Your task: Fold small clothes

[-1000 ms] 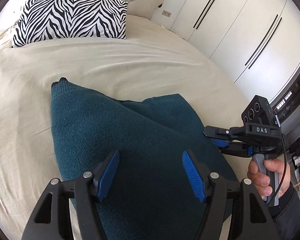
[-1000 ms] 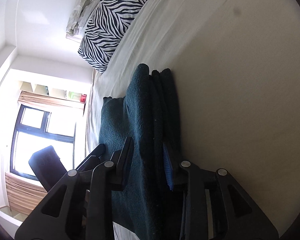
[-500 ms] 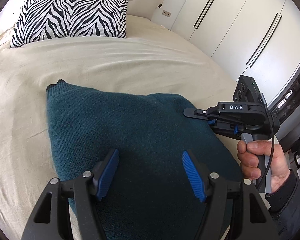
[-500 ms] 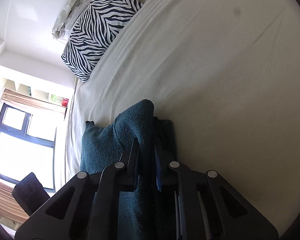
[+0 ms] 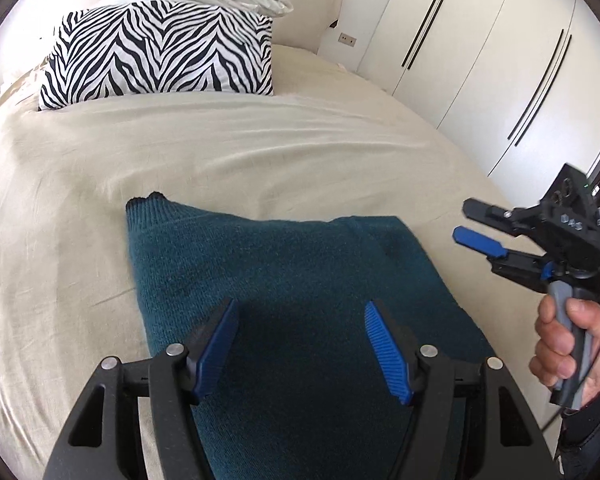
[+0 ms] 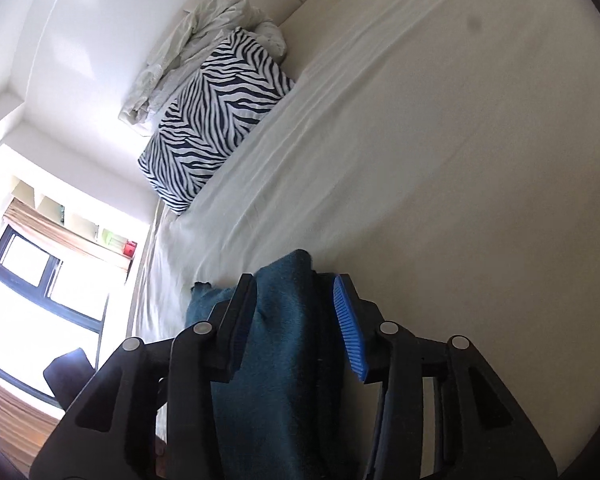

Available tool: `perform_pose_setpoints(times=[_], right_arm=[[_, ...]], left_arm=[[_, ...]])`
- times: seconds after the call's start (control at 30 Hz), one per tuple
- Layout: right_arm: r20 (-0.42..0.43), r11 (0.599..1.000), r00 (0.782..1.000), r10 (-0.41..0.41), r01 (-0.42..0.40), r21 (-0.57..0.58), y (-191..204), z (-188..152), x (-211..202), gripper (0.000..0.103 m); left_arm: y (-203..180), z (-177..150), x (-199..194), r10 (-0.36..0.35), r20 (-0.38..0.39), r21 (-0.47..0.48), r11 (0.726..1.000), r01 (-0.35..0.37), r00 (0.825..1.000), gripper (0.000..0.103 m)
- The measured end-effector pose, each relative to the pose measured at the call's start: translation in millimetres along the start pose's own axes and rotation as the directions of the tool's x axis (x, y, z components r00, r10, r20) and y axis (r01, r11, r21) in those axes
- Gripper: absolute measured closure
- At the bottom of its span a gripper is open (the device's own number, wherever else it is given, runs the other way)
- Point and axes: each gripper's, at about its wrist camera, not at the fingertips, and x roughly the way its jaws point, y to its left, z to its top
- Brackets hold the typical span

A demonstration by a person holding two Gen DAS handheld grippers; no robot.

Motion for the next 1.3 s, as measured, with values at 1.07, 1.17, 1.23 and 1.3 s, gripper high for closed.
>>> perform_pose_setpoints(times=[1.07, 1.17, 1.23, 1.3], right_arm=[[-0.169, 0.998, 0.984, 0.064, -0.063, 0.009, -10, -150, -62, 0.052], [-0.176, 0.999, 0.983, 0.052, -0.052, 0.005, -25, -166, -62, 0.049], [-0.181, 0.999, 0.982, 0.045, -0.043, 0.012, -21, -165, -72, 0.049], [-0.159, 0.999, 0.987, 0.03, -0.033, -0.015, -11, -153, -84, 0.048]], left_arm=[[-42, -124, -76, 0.081, 0.015, 0.133, 0.988, -0.082, 0.997, 0.042], [-28, -143, -55, 0.071, -0.026, 0.085, 0.994, -0.068, 0.997, 0.039], [-25, -139, -61, 0.049, -0.02, 0.054, 0.997, -0.048, 0.999, 0.039], [-24, -132, -75, 0.032, 0.019, 0.042, 0.999, -0.032, 0.999, 0.039]])
